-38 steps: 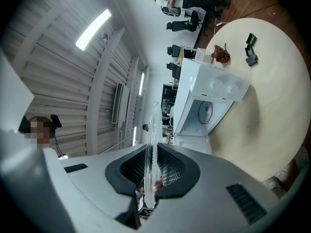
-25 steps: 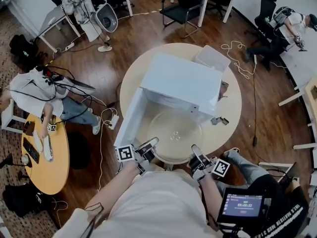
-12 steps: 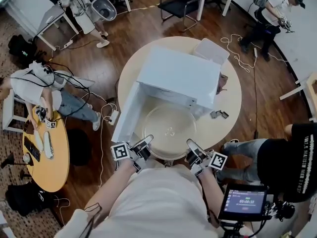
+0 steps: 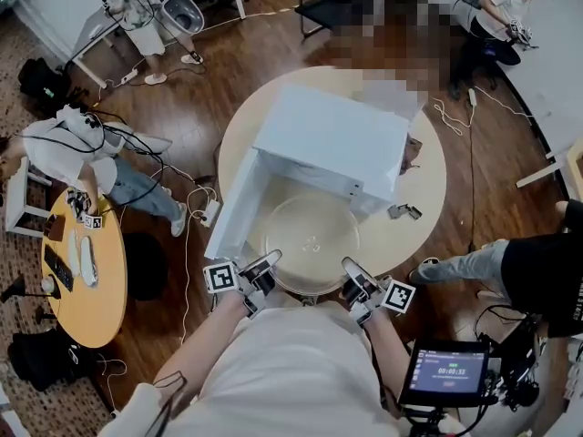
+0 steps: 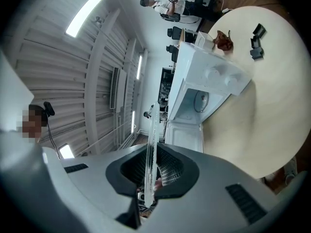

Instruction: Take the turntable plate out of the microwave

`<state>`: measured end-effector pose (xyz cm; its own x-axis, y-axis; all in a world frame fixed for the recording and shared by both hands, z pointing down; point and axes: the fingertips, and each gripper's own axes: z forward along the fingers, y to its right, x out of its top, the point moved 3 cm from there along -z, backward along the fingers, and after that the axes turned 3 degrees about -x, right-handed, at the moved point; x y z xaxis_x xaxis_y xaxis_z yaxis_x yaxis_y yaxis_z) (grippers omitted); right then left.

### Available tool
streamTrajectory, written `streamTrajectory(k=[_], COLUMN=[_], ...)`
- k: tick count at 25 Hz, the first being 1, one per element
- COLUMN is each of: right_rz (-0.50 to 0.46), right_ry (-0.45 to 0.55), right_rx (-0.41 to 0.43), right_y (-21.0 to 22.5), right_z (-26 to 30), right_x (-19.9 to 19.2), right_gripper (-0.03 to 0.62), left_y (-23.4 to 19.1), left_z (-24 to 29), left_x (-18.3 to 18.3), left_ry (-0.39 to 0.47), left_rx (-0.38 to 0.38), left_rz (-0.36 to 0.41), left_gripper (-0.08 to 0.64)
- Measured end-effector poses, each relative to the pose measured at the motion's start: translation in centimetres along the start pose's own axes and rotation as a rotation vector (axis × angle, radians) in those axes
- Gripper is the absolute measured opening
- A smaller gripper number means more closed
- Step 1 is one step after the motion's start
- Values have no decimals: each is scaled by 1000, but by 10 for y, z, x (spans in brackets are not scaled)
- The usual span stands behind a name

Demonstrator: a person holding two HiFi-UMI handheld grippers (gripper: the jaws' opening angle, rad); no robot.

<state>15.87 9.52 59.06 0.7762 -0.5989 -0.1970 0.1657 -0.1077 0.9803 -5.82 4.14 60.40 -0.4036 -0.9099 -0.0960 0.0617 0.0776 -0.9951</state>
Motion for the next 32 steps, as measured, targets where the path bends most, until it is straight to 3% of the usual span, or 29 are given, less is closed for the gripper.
streamTrajectory(k=[8,21,32], right_rz=[17,37,37], right_ry=[-21,-62,-90], right_rx=[-41,-99,-131], right_y=[16,49,77], right_z=[-4,-4,-3], right_x=[-8,-17,-20], right_gripper=[34,34,34], left_y=[-16,-54,-78], left_z=[-5,-10,-10], left_x=[-9,-16,-22], left_ry=[-3,6,8], left_rx=[33,104,161], left_rz=[-82,-123,-115], left_gripper=[48,48,48])
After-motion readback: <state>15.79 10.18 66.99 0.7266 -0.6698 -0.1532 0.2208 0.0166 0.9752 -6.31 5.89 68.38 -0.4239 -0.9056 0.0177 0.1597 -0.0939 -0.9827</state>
